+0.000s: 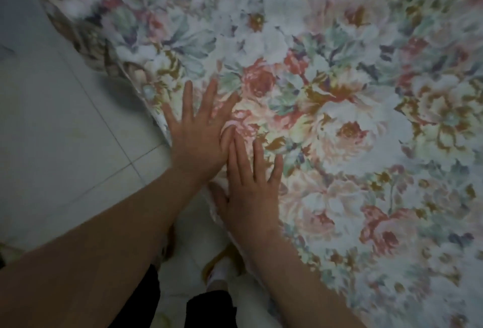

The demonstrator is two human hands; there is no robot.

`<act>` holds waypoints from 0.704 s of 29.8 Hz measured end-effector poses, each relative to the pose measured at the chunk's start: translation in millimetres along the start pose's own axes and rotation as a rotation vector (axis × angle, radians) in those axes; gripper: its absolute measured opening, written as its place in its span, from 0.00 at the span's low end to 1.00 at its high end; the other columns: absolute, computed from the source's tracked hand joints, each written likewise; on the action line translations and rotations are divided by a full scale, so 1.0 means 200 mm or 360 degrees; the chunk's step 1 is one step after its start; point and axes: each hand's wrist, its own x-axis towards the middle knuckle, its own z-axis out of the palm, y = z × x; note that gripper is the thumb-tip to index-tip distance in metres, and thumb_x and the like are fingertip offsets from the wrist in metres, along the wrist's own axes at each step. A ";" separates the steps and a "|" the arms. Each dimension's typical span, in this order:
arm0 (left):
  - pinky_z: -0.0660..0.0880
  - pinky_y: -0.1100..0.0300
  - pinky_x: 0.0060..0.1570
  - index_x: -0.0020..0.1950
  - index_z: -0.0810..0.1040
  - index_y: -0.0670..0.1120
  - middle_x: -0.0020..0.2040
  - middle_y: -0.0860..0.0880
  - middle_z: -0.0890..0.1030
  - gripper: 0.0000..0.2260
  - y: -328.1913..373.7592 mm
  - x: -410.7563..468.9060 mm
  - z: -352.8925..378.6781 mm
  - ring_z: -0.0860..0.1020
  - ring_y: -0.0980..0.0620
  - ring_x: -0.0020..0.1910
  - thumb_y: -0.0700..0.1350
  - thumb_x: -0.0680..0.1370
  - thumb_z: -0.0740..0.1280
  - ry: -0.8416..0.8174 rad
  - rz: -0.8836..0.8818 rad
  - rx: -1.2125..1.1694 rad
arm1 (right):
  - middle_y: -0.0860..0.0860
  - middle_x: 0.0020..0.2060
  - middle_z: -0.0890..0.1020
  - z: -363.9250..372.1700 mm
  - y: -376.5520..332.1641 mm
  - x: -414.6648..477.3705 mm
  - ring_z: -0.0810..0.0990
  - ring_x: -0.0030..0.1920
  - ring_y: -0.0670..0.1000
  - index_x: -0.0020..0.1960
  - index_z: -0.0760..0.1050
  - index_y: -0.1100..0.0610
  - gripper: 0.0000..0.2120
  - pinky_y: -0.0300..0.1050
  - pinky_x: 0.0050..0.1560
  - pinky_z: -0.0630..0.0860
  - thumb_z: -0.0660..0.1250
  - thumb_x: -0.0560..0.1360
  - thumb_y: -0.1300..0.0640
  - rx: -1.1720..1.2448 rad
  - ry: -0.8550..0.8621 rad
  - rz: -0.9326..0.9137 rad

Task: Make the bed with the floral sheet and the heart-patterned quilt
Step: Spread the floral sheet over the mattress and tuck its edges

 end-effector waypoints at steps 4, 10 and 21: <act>0.59 0.33 0.68 0.78 0.63 0.56 0.79 0.47 0.59 0.22 -0.07 -0.16 -0.01 0.55 0.35 0.77 0.56 0.83 0.52 -0.0065 -0.0058 -0.0189 | 0.51 0.79 0.56 -0.05 0.00 -0.06 0.52 0.78 0.62 0.79 0.58 0.50 0.31 0.72 0.71 0.53 0.54 0.80 0.38 0.0027 -0.0169 -0.0145; 0.62 0.43 0.68 0.65 0.78 0.52 0.65 0.46 0.77 0.17 -0.20 0.22 -0.29 0.70 0.39 0.68 0.52 0.78 0.62 0.0230 0.0040 -0.0193 | 0.57 0.71 0.72 -0.36 0.05 0.42 0.67 0.73 0.61 0.71 0.73 0.50 0.21 0.62 0.69 0.65 0.53 0.82 0.46 0.0156 0.0371 -0.0261; 0.56 0.32 0.71 0.80 0.50 0.60 0.81 0.51 0.50 0.22 -0.81 0.75 0.00 0.44 0.38 0.79 0.55 0.84 0.44 0.0161 -0.0542 -0.0317 | 0.49 0.80 0.52 -0.06 -0.45 1.24 0.45 0.80 0.55 0.80 0.52 0.47 0.26 0.65 0.76 0.47 0.50 0.83 0.48 -0.0033 0.0191 -0.0248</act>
